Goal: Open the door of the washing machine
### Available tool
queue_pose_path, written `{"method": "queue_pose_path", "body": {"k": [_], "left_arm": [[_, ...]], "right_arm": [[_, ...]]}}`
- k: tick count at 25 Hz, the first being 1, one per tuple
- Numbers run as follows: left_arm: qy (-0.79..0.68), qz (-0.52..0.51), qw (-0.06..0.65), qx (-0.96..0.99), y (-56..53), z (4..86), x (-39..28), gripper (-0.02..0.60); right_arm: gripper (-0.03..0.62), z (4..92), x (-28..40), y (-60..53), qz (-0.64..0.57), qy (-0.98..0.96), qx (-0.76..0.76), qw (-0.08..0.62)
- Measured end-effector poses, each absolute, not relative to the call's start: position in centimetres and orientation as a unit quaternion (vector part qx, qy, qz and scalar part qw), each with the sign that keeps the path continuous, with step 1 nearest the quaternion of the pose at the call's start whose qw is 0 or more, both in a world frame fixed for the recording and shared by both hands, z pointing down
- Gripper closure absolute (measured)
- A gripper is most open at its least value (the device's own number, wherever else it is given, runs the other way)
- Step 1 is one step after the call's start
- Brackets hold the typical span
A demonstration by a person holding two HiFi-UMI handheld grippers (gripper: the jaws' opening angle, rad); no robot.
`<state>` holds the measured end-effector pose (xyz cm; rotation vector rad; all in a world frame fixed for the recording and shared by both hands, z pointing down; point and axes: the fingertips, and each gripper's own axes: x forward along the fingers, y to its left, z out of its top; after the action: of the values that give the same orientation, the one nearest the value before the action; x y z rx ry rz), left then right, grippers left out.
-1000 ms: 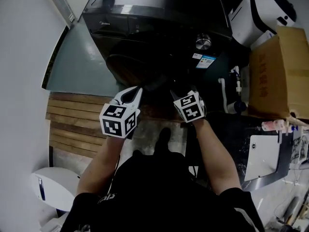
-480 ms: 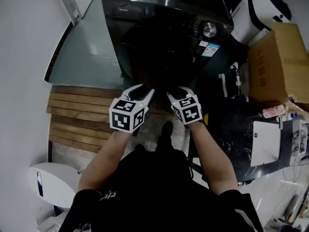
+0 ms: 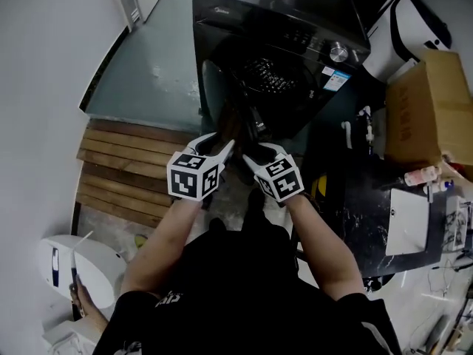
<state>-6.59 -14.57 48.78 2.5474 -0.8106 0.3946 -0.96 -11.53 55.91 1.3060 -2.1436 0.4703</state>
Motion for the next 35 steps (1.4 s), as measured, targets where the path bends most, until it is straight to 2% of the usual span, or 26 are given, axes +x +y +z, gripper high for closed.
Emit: {"method": "queue_pose_path", "body": {"k": [2,11,12,15,24,31,35], "left_arm": [[-0.306,0.136,0.225,0.915,-14.8,48.8,-7.9,0.417],[-0.315,0.136,0.224,0.912,-14.5,49.5,-11.2,0.416],[-0.314,0.144,0.220,0.912,-14.4,49.7,-11.4,0.416],[-0.320,0.168,0.208,0.909,-14.3,50.7,-12.1,0.411],[-0.380,0.224,0.188,0.877,-15.3,53.7,-15.8,0.415],[-0.415,0.228,0.145,0.869,-16.0,53.4,-18.6,0.441],[-0.437,0.221,0.147,0.860,-16.7,53.5,-20.7,0.449]], "right_arm": [[0.462,55.8,-3.1,-10.9,0.162,-0.817,0.462,0.304],[0.493,55.0,-8.9,-9.6,0.145,-0.873,0.361,0.294],[0.520,54.8,-8.9,-9.6,0.144,-0.874,0.364,0.288],[0.537,54.8,-7.8,-9.1,0.157,-0.870,0.379,0.274],[0.549,55.2,-3.4,-8.6,0.184,-0.850,0.421,0.257],[0.554,54.9,-3.6,-8.5,0.189,-0.849,0.424,0.250],[0.556,54.5,-4.9,-8.6,0.178,-0.852,0.418,0.259]]}}
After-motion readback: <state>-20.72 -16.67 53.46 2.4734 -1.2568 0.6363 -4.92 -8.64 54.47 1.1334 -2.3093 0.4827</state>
